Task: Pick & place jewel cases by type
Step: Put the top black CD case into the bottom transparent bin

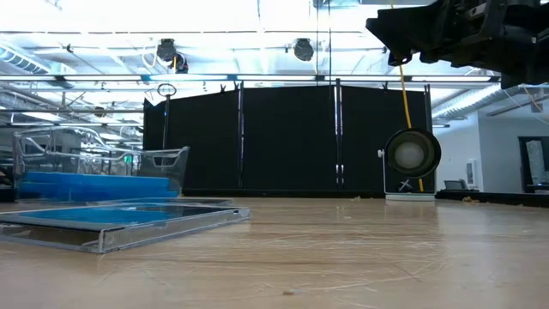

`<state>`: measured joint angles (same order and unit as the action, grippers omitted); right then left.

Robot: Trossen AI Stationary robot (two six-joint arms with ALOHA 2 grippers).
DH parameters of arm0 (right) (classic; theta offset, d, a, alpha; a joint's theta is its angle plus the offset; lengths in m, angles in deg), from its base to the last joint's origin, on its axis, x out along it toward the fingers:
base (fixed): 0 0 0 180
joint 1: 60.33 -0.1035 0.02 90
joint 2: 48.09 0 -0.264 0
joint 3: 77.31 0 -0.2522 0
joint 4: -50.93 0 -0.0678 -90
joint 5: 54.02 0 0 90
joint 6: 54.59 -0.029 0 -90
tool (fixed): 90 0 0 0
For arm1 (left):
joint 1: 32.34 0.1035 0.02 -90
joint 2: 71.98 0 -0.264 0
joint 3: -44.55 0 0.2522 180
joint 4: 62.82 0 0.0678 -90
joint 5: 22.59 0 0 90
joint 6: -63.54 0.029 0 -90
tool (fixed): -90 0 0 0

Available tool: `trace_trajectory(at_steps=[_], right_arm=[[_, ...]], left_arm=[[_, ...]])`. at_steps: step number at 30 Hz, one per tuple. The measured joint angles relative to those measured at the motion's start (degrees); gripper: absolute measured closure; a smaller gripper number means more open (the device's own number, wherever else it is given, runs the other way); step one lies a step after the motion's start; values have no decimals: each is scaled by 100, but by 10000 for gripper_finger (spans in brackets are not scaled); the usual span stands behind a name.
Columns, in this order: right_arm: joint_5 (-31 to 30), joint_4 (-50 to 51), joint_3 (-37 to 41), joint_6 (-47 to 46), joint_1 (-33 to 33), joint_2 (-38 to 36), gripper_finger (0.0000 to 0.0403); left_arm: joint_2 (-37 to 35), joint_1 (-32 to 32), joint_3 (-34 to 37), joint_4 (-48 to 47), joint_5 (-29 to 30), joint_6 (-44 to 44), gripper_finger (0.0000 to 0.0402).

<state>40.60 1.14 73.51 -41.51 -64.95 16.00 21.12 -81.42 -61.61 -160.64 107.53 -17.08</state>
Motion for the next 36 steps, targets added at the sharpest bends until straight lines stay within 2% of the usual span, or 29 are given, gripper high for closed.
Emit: trace_trajectory(at_steps=[4, 7, 10, 12, 14, 16, 22, 25, 31, 36], right_arm=[[0, 30, 0, -1, 0, 0, 287], [16, 157, 0, -2, 0, 0, 287], [17, 199, 0, -4, 0, 0, 287], [16, 197, 0, -56, 0, 0, 287], [17, 203, 0, -67, 0, 0, 287], [17, 214, 0, -68, 0, 0, 287], [16, 213, 0, -66, 0, 0, 287], [16, 230, 0, -68, 0, 0, 287], [4, 436, 0, -57, 2, 0, 287], [-2, 641, 0, -123, 2, 0, 287]], left_arm=[[-9, 388, 163, 674, 614, 903, 243], [-5, 773, 729, 1214, 593, 1593, 253], [-4, 1181, 1641, 1926, 481, 2142, 268], [4, 1471, 2296, 2655, 146, 2448, 280], [-8, 1754, 2825, 3266, -461, 2773, 292], [-18, 2059, 3142, 3447, -756, 2827, 304], [-28, 3012, 3496, 3349, -824, 2619, 341], [-33, 3482, 3703, 3688, -1321, 2722, 358], [-33, 4089, 4375, 5271, -2691, 3310, 391], [-35, 4324, 4766, 6664, -3340, 3732, 390]])
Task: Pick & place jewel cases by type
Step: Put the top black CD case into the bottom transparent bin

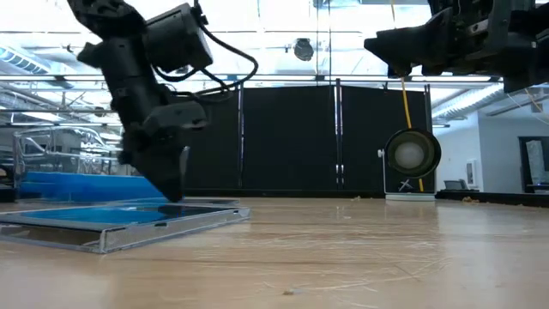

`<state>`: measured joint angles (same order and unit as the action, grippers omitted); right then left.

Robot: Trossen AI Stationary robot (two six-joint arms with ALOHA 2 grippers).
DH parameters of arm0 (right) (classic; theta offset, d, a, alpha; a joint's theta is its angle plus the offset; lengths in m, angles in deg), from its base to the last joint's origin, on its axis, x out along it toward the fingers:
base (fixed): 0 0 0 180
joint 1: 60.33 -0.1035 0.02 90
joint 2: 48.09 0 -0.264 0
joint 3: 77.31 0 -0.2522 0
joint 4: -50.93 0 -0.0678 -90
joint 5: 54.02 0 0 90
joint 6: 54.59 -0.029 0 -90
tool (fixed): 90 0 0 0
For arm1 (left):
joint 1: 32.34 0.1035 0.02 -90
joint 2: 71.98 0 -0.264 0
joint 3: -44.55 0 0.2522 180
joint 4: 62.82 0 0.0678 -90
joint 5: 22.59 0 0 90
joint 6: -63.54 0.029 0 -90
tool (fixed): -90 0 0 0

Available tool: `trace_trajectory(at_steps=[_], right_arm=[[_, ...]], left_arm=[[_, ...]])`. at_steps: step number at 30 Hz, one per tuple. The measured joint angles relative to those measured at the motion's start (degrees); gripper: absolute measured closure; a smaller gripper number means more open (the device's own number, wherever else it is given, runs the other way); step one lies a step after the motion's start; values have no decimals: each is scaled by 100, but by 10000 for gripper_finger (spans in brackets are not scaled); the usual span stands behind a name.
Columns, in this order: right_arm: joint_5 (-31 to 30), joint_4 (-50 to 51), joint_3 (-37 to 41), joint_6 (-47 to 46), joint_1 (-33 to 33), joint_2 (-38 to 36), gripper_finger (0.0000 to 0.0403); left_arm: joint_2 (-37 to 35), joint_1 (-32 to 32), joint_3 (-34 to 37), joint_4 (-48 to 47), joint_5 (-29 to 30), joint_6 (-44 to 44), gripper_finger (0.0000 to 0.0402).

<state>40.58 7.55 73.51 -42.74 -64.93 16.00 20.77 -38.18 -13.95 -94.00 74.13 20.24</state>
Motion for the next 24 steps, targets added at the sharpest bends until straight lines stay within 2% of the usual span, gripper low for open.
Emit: trace_trajectory(at_steps=[6, 11, 14, 16, 19, 21, 24], right_arm=[[-2, 181, -2, -183, 0, -2, 287], [-2, 264, -2, -223, 0, -2, 287], [-2, 313, -2, -226, 0, -2, 287], [-2, 352, -2, -293, 0, -2, 287], [-10, 409, -2, -324, 4, -2, 287], [-14, 426, -2, -301, 7, -2, 287], [-24, 430, -2, -299, 9, -2, 287]], left_arm=[[84, 220, 113, 1421, -201, 889, 368], [514, 544, 104, 2589, -1133, 1530, 367], [672, 635, -96, 1943, -1710, 1899, 367], [568, 549, -347, 1192, -1730, 2125, 373], [332, 233, -724, 417, -1129, 2679, 395], [210, 35, -1016, 187, -794, 3002, 394], [157, -194, -1324, -461, -472, 3067, 397]])
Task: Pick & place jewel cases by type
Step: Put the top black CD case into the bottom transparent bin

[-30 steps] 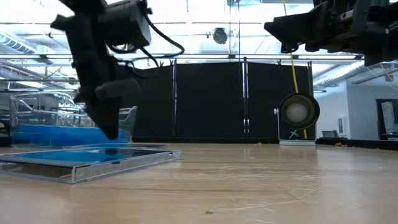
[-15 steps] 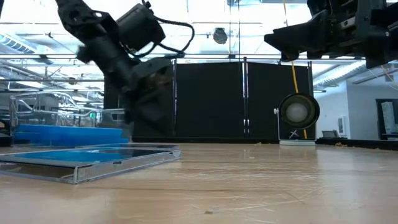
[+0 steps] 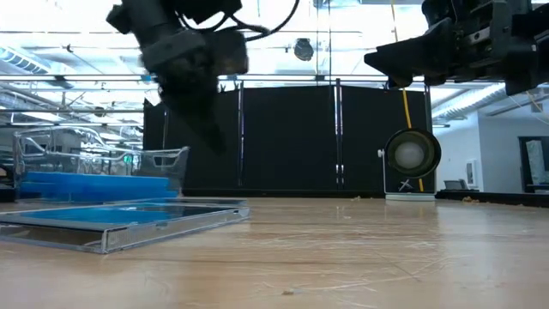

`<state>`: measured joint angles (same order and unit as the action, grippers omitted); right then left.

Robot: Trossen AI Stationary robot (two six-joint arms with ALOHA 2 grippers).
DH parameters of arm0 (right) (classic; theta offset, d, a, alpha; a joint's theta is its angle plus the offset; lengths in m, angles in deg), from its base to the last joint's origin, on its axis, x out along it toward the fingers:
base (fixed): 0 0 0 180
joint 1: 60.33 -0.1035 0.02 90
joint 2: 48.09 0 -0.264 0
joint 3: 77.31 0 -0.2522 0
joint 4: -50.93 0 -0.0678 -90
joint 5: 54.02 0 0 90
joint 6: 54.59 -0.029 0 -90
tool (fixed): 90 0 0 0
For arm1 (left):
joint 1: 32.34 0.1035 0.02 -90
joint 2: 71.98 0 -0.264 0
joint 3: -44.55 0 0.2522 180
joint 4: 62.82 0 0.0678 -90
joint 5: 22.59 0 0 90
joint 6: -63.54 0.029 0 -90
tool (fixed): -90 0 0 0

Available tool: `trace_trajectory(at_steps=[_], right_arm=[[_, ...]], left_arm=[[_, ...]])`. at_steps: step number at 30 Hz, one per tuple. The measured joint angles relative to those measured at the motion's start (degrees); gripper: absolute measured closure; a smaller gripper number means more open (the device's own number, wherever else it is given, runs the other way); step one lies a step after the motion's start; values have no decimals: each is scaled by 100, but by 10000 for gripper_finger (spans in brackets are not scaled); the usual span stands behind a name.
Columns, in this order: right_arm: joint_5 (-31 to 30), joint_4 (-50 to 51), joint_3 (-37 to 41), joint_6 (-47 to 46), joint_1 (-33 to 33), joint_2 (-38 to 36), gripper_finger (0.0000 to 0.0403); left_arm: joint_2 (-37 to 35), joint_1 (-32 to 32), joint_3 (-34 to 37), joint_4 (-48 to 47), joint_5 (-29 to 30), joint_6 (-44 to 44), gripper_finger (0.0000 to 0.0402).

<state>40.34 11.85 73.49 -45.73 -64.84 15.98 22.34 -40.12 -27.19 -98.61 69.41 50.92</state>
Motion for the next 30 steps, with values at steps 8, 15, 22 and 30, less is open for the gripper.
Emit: trace_trajectory(at_steps=[8, 15, 22, 30], right_arm=[[-4, 111, 0, 79, 0, 1, 287], [-4, 94, 0, 79, 1, 0, 287], [-5, 86, 0, 28, 2, 0, 287], [-2, 87, -1, 15, 2, 0, 287]], left_arm=[[20, -86, 155, -1557, 793, -1253, 398], [110, -3, 475, -1219, 780, -1580, 399], [484, 175, 491, -774, 638, -1427, 398], [769, 403, 501, 857, -48, -710, 397]])
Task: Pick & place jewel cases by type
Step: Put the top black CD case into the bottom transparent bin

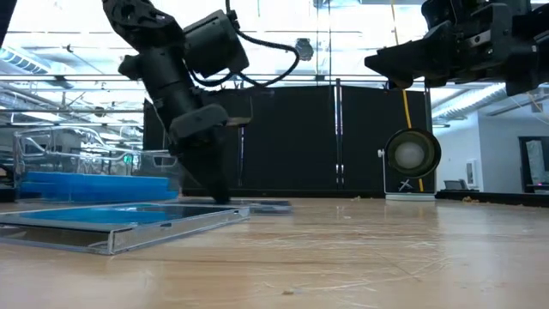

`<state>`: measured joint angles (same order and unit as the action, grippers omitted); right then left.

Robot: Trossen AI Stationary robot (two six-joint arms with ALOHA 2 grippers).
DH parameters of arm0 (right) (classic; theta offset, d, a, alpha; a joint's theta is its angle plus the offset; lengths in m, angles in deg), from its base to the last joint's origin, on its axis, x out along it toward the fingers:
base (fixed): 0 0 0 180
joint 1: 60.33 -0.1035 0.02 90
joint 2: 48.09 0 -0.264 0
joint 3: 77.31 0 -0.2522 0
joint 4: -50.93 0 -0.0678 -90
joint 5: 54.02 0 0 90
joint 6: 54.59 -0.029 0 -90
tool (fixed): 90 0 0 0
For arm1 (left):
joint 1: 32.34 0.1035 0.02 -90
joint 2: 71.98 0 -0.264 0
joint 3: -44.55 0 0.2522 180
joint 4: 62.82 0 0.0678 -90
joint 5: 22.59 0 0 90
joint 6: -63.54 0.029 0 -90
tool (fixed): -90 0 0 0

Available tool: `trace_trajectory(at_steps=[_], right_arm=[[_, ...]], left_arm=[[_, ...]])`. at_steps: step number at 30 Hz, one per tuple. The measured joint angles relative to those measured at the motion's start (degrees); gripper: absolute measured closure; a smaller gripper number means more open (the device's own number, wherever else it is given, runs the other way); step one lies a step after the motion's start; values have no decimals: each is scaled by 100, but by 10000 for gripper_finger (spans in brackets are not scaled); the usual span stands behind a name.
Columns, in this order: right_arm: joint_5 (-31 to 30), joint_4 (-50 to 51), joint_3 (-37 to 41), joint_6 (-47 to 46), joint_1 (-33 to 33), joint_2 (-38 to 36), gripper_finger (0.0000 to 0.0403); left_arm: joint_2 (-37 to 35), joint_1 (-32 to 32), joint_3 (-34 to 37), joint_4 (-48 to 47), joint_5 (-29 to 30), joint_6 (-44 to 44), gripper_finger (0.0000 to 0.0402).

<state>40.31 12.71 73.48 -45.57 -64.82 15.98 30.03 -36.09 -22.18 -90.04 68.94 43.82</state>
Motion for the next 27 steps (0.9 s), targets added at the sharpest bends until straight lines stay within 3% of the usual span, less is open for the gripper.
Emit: trace_trajectory(at_steps=[8, 13, 16, 20, 24, 27], right_arm=[[0, 0, -1, 0, 0, 0, 287], [2, -6, 1, 0, 0, 2, 287], [4, 8, 1, -82, 0, 2, 287], [17, 165, 1, -105, 0, 0, 287], [-14, 494, 1, -129, 0, 14, 287], [-367, 867, 1, -334, -2, 37, 285]], left_arm=[[125, 165, 7, 1945, -469, 1017, 396], [343, 288, -8, 2633, -1035, 1459, 397], [164, 227, -127, 1543, -1147, 1888, 391], [-509, -203, -584, -373, -517, 2129, 398], [-973, -603, -904, -1767, 44, 1617, 386], [-1096, -742, -970, -2501, 391, 999, 369]])
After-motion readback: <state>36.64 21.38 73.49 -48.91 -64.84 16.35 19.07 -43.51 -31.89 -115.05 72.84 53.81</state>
